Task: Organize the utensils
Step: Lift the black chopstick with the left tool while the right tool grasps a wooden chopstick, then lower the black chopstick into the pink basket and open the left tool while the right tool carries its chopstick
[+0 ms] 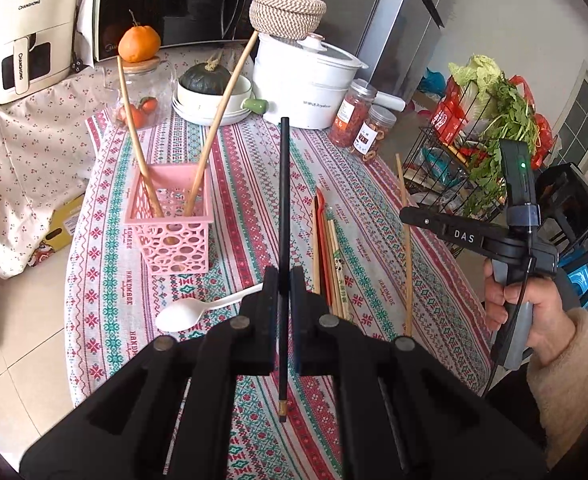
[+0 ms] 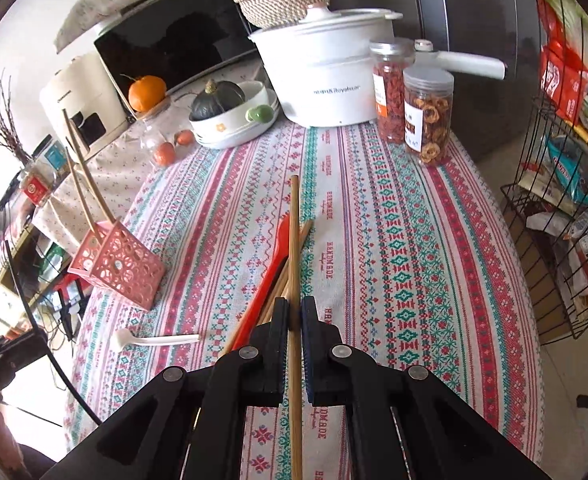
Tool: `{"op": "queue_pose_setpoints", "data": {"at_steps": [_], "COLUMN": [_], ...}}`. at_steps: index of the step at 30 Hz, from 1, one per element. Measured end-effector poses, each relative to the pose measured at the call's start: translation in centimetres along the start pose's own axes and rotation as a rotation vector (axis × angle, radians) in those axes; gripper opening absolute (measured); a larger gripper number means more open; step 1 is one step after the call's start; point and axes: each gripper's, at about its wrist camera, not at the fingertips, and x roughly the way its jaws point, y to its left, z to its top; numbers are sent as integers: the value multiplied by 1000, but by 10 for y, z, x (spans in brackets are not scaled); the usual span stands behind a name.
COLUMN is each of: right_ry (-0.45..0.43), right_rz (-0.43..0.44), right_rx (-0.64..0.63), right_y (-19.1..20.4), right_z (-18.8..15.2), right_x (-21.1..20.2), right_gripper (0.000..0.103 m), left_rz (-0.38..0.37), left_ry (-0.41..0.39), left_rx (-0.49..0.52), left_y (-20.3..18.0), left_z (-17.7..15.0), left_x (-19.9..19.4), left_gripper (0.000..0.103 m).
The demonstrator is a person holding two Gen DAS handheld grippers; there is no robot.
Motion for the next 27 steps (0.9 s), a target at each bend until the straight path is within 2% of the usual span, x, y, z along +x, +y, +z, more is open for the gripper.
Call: {"op": "queue_pose_setpoints", "data": {"at_steps": [7, 13, 23, 27], "right_ry": [-198, -307, -319, -317], "right_rz": [29, 86, 180, 197], "right_rx": [-58, -114, -186, -191], "right_y": [30, 61, 110, 118], "right_z": [1, 13, 23, 25], "right_x": [-61, -96, -105, -101], "right_gripper": [6, 6, 6, 6], "left_rz": [2, 34, 111, 149], "left_ry": [-180, -347, -517, -547], "left_rx": [-11, -25, -71, -83], "left_y": [2, 8, 29, 39], "left_z": [11, 29, 47, 54], "left_x": [-41, -71, -89, -80], "left_gripper": [6, 6, 6, 6]}}
